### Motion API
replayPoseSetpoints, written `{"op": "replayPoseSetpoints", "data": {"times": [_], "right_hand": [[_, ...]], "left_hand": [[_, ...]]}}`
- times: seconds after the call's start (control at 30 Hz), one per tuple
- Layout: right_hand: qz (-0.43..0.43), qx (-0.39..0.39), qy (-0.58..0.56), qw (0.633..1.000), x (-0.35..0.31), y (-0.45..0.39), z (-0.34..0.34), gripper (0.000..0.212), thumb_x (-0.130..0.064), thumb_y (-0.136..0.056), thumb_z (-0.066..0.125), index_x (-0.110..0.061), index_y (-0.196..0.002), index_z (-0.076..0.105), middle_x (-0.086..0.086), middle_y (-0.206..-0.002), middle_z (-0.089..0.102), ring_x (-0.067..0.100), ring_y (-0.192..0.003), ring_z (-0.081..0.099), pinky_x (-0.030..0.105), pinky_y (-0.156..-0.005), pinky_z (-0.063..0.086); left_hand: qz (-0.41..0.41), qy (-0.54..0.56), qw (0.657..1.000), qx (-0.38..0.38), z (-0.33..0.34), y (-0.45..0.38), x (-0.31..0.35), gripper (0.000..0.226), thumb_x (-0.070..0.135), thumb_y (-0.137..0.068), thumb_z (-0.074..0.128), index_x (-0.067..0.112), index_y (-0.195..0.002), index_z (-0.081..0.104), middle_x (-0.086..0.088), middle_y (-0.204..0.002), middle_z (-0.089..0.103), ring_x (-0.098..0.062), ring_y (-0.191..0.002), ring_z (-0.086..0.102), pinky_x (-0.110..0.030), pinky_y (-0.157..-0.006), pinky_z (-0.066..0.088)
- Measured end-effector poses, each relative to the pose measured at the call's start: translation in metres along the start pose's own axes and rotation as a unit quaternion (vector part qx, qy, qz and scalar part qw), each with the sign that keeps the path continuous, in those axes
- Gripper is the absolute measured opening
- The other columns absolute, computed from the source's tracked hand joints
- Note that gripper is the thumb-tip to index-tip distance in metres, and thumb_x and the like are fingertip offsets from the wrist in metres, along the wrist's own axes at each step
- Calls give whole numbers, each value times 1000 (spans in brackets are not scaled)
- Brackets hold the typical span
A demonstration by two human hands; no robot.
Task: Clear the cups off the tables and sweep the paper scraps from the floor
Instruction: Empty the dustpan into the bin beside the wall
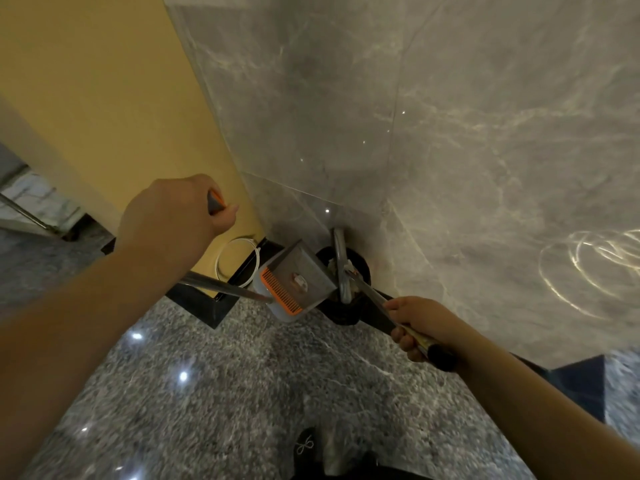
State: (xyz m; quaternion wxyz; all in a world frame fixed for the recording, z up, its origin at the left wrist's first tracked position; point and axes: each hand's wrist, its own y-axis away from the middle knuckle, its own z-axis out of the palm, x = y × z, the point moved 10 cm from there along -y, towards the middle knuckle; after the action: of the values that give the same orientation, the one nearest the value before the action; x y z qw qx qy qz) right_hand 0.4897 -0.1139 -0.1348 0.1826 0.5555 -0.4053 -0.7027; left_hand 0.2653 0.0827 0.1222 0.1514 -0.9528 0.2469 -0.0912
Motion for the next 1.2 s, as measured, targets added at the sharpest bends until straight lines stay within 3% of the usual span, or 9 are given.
{"op": "replayPoseSetpoints", "data": {"times": [0.13, 0.53, 0.73, 0.97, 1.2], "right_hand": [[-3, -4, 1, 1000, 7, 14, 2, 19, -9, -99, 39, -20, -108, 52, 6, -50, 52, 13, -33, 42, 19, -35, 35], [-27, 14, -22, 999, 72, 77, 31, 21, -9, -98, 40, -20, -107, 55, 6, -52, 54, 13, -36, 44, 20, -35, 35], [-24, 13, -41, 999, 122, 105, 52, 21, -7, -99, 38, -17, -108, 54, 7, -56, 51, 11, -36, 42, 20, -34, 34], [-17, 13, -76, 997, 150, 107, 64, 22, -10, -100, 37, -17, -113, 52, 8, -62, 48, 10, -36, 43, 19, -34, 33], [-25, 14, -46, 999, 143, 102, 62, 22, -11, -98, 39, -19, -112, 53, 8, -60, 51, 12, -38, 44, 21, -36, 35]], "left_hand": [[1, -12, 1000, 6, -6, 21, 2, 33, 51, -90, 59, 18, -87, 60, 5, -60, 48, -20, -60, 46, -26, -49, 30], [7, 46, 999, 1, -35, 108, -23, 28, 47, -91, 60, 19, -87, 60, 6, -67, 54, -19, -61, 49, -32, -58, 40], [21, 65, 998, -4, -48, 169, -42, 34, 46, -91, 59, 12, -91, 63, -10, -78, 65, -32, -69, 58, -48, -63, 53], [25, 100, 994, 22, -68, 206, -60, 33, 43, -91, 62, 11, -84, 62, -6, -72, 64, -27, -63, 58, -43, -59, 51], [29, 93, 995, 34, -75, 198, -46, 34, 42, -93, 60, 8, -92, 63, -13, -80, 66, -33, -70, 59, -49, -62, 51]]}}
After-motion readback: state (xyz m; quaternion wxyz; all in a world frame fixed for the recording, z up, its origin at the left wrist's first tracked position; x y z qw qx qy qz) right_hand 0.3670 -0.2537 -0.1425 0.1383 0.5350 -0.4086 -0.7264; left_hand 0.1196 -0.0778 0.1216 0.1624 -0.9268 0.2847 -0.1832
